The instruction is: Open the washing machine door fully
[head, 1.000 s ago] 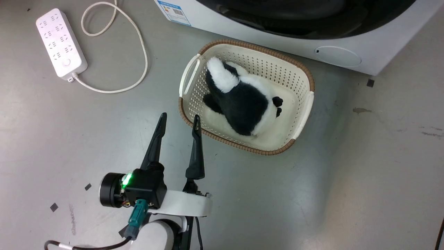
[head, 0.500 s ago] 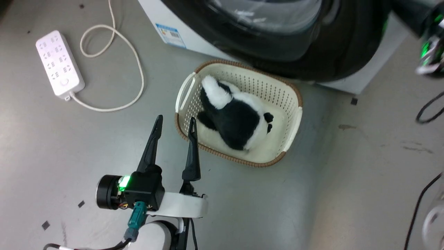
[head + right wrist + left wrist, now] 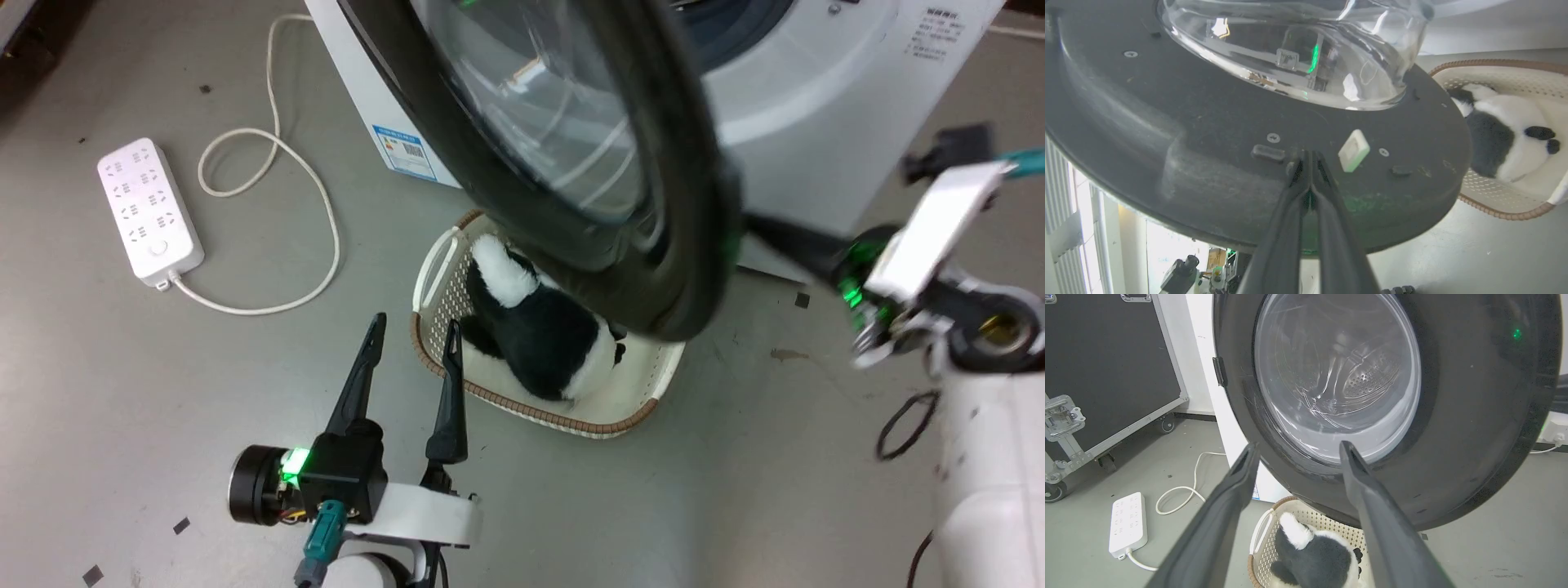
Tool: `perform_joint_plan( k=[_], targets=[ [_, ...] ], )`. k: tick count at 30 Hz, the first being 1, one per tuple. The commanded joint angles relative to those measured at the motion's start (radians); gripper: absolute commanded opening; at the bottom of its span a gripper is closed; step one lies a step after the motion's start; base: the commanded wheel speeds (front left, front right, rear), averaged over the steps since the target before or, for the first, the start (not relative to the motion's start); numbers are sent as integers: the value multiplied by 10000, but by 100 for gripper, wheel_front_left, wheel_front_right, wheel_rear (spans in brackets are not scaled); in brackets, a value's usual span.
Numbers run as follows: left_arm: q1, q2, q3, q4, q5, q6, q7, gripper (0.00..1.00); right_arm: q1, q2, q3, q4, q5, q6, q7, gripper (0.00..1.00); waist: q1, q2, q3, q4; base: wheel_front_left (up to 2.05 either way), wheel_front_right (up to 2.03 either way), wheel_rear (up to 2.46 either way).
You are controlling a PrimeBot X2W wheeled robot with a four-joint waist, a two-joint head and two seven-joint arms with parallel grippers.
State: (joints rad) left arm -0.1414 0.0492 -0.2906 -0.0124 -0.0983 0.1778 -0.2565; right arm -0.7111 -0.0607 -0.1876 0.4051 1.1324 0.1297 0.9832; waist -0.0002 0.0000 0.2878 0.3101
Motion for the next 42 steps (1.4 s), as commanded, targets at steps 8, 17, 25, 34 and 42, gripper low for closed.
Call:
perform_joint_plan(
  k=[8,17,25,34,42],
  targets=[
    [406,10,165,67,-3,-202,-53,100,1558,102,2511,-837,1399,10,-628,0,2,0,-330,163,0,0,0],
    [452,10,207,152,-68,-357,-53,100,2029,103,3559,-1040,1734,10,-1278,0,2,0,-425,245,0,0,0],
    [458,10,391,144,-507,-442,-53,100,1989,-94,2815,-1198,1027,10,-2432,100,2,0,-752,-28,0,0,0],
    [517,10,1083,168,-650,-978,-53,100,2849,-2596,3613,-3760,-2813,10,-7379,100,2,0,-1563,-791,0,0,0],
    [794,48,1696,407,-566,-1529,-53,100,4436,-3457,3335,-3437,-7070,10,-11675,100,2,0,-2046,-1611,0,0,0]
  ],
)
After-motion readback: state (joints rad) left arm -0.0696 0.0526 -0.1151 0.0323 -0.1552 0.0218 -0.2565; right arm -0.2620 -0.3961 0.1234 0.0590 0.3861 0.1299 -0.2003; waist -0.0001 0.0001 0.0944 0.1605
